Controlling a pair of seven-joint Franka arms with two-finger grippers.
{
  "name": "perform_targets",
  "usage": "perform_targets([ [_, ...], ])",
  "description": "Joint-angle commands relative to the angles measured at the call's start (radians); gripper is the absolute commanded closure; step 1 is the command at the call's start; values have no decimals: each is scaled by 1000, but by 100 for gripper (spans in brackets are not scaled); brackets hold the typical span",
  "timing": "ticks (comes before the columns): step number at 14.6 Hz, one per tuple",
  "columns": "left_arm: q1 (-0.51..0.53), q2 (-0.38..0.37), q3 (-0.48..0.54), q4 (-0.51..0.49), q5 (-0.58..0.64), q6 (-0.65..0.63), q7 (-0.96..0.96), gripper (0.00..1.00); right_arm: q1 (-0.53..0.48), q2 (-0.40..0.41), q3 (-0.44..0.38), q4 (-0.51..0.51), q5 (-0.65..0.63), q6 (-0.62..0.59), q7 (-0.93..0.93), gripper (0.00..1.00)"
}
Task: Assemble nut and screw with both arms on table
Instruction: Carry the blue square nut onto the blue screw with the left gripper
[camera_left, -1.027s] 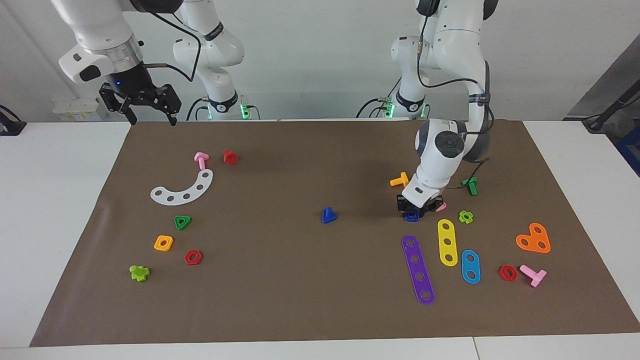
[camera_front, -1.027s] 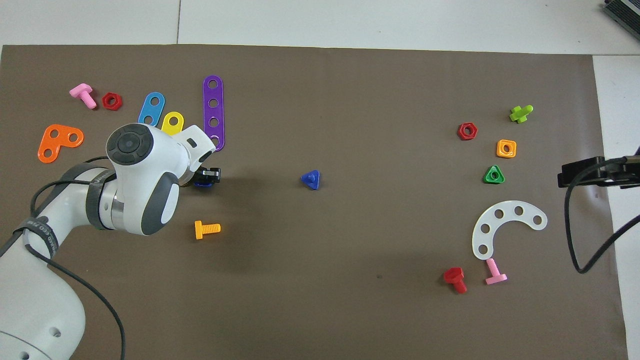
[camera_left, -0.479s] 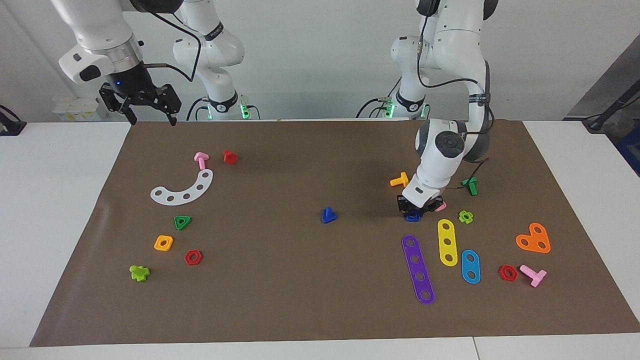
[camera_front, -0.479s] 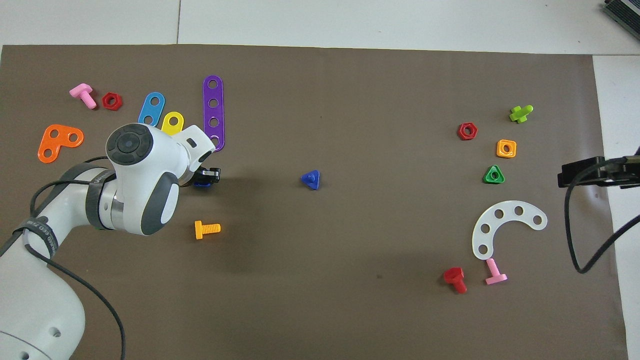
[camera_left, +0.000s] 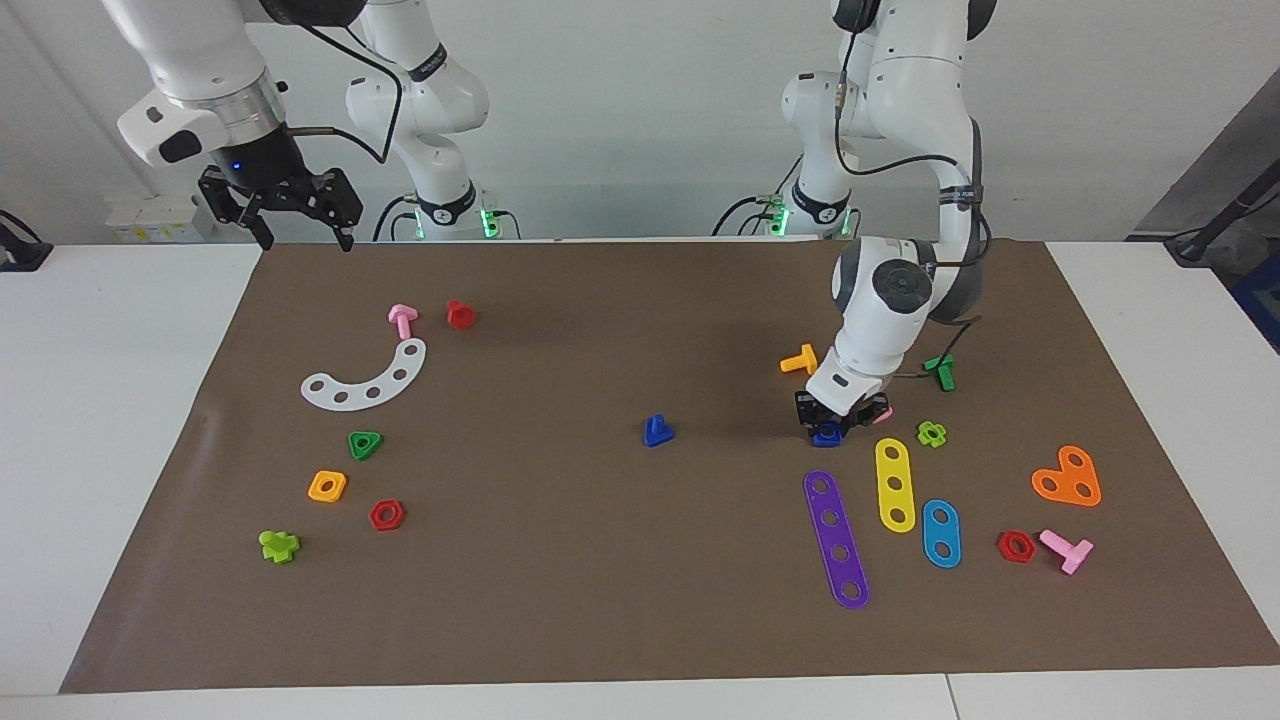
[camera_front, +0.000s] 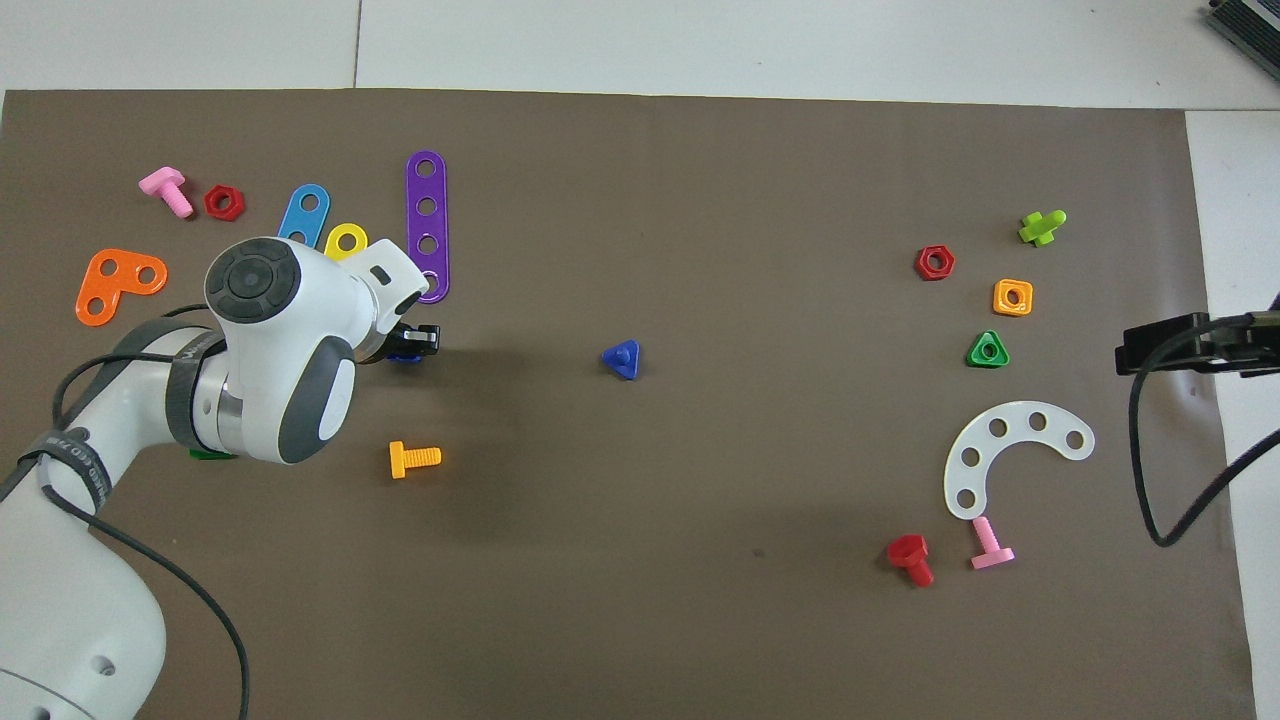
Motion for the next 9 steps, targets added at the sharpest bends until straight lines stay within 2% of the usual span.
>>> perform_targets([
  [1, -15, 18, 3, 81, 17, -66, -53, 82, -6, -8, 4, 2, -8, -13, -23, 0],
  [5, -91, 66, 3, 271, 16, -250, -165, 83, -6, -8, 4, 3, -8, -13, -23, 0],
  [9, -191, 87, 4, 351, 6, -327, -274, 83, -6, -8, 5, 3, -8, -13, -23, 0],
])
